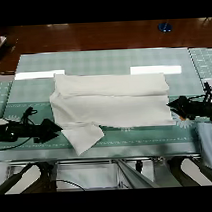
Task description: Fold the shirts.
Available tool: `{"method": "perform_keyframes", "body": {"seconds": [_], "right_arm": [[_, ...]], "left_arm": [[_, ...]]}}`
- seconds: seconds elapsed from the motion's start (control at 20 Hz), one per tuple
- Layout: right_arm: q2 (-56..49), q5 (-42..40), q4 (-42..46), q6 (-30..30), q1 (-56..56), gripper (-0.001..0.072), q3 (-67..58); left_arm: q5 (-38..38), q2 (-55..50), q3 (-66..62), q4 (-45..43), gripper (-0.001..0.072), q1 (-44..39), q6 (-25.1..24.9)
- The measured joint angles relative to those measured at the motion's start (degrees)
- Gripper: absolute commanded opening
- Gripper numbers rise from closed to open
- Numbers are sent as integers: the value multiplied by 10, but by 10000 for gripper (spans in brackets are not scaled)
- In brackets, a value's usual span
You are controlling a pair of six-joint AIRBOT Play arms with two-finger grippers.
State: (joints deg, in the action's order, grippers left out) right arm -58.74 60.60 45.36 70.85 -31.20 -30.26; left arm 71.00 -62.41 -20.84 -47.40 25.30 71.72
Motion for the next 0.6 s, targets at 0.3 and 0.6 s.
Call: {"method": "perform_keyframes", "body": {"seconds": [0.3, 0.6], "right_arm": [[7, 6, -10, -5, -12, 406, 9], [8, 51, 71, 29, -92, 406, 1]], "left_arm": [[-124, 5, 45, 103, 363, -123, -4], [-165, 0, 45, 96, 18, -174, -23]]}}
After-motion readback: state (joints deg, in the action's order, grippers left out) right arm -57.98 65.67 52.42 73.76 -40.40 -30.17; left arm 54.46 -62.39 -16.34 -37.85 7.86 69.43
